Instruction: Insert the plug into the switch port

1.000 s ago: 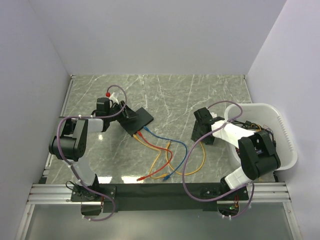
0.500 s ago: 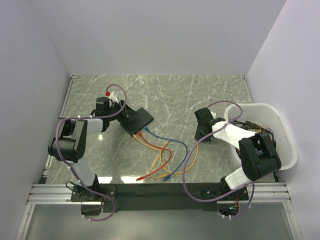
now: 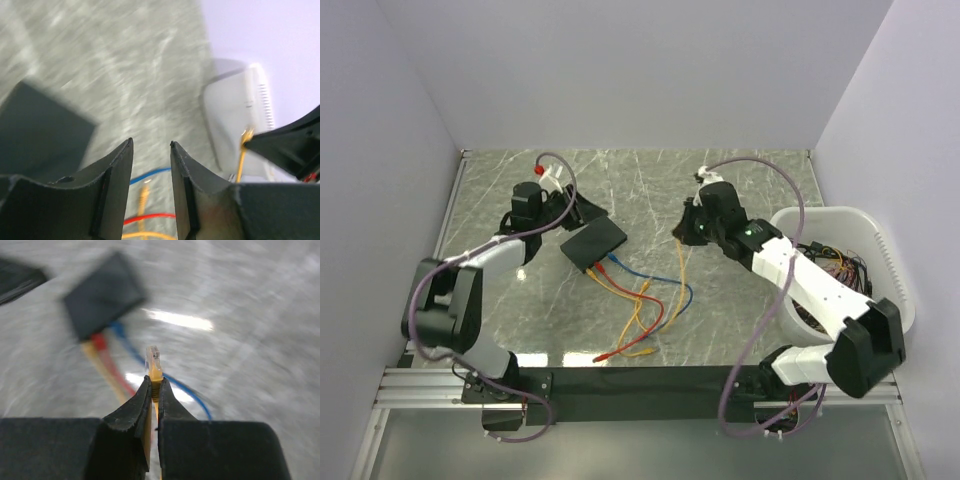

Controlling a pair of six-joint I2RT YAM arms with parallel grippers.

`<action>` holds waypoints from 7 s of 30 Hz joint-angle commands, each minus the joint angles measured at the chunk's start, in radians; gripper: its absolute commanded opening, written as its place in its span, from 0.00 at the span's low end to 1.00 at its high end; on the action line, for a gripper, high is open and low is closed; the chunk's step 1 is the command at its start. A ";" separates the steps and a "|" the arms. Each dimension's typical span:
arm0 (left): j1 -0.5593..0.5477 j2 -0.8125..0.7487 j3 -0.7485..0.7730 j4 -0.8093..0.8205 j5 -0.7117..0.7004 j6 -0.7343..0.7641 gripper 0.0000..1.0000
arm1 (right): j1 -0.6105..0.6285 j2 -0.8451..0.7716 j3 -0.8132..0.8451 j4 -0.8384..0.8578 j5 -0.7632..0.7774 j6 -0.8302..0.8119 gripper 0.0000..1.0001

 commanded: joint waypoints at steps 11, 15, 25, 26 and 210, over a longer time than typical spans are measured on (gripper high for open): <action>-0.190 -0.354 0.021 -0.093 -0.274 -0.122 0.43 | 0.179 -0.057 0.069 0.309 -0.269 -0.220 0.00; -0.221 -0.351 0.068 -0.159 -0.313 -0.081 0.44 | 0.200 -0.020 0.100 0.304 -0.255 -0.231 0.00; -0.265 -0.371 0.039 -0.124 -0.293 -0.059 0.56 | 0.206 0.018 0.142 0.306 -0.235 -0.225 0.00; -0.267 -0.374 0.038 -0.124 -0.294 -0.059 0.56 | 0.205 0.023 0.149 0.301 -0.235 -0.225 0.00; -0.014 0.041 0.202 -0.152 -0.314 0.111 0.67 | 0.206 0.459 0.212 0.166 0.089 -0.199 0.00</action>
